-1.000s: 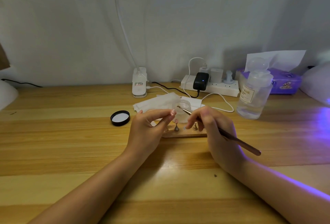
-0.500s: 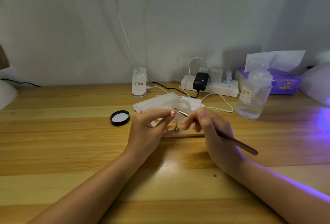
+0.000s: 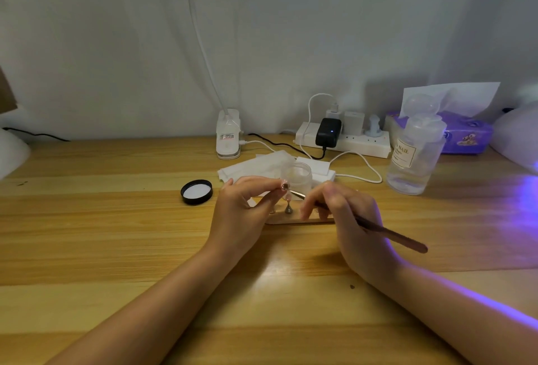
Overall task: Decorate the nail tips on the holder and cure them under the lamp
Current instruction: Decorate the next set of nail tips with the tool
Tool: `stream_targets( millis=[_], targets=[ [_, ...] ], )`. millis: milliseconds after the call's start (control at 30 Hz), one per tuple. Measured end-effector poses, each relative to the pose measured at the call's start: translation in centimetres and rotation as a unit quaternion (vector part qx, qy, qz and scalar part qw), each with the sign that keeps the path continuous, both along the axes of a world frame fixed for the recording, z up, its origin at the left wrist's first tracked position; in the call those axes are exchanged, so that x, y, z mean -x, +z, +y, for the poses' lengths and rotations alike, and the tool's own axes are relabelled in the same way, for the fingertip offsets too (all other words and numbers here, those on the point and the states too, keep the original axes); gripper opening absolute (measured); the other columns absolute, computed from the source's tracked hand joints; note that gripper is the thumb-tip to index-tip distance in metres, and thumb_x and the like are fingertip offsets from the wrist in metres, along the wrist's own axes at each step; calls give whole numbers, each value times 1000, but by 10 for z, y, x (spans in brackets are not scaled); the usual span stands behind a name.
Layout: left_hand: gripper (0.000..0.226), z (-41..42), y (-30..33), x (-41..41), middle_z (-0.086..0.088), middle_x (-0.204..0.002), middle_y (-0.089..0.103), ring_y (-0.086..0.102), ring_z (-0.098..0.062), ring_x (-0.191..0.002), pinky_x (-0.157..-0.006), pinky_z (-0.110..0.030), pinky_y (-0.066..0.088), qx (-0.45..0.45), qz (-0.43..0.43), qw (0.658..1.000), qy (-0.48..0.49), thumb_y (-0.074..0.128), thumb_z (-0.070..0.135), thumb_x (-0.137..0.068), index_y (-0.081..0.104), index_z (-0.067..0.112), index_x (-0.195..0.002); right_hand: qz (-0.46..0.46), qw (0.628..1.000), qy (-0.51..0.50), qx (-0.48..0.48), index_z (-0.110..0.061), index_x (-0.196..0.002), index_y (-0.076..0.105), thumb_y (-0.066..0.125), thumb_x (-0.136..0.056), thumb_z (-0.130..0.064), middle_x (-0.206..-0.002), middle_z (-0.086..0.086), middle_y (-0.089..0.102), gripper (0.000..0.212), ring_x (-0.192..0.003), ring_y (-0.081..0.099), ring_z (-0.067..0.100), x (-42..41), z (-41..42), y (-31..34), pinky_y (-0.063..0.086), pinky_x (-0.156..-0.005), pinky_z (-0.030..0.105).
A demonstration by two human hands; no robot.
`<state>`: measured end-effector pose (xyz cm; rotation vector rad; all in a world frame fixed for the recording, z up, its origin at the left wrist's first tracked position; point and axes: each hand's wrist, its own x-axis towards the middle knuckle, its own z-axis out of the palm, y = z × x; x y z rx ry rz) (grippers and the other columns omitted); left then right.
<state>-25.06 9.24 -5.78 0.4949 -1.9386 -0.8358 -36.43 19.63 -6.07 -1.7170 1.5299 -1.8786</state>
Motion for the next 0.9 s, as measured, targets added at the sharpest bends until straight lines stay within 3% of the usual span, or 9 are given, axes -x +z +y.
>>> stream_targets(
  millis=[133,333,533,733,900],
  targets=[
    [28,0,0,0,18,-86,65,63,-12,-92,-93,-57,39,2,-1,1000,-3,70,7,-76,66,29,-94,-22,999,10,33,-23,-65,58,31,-90,-28,-60,3,59,38,-62,55,-1,0,3,0,39,-64,9],
    [31,0,0,0,19,-86,64,62,-12,-92,-93,-59,38,14,3,1000,-1,70,5,-76,65,29,-94,37,998,-43,-16,-26,-70,58,31,-89,-36,-73,-5,61,34,-69,55,-1,1,0,2,37,-64,8],
    [31,1,1,0,23,-84,62,61,-8,-90,-92,-60,38,25,4,1000,-4,71,6,-75,65,27,-97,-32,999,2,27,-24,-61,60,35,-89,-33,-50,-1,55,39,-50,51,1,0,3,0,37,-56,9],
    [35,2,2,0,28,-83,60,59,-6,-90,-91,-62,38,43,6,999,-2,70,4,-74,64,31,-95,24,998,-60,-2,-26,-70,58,34,-88,-36,-69,-6,61,32,-65,55,0,1,1,5,37,-61,11],
    [31,0,0,0,16,-84,65,63,-16,-90,-89,-61,39,49,4,999,2,71,3,-74,68,26,-94,-24,999,18,14,-23,-61,59,35,-89,-33,-53,4,57,38,-52,52,1,0,3,1,38,-57,11]
  ],
)
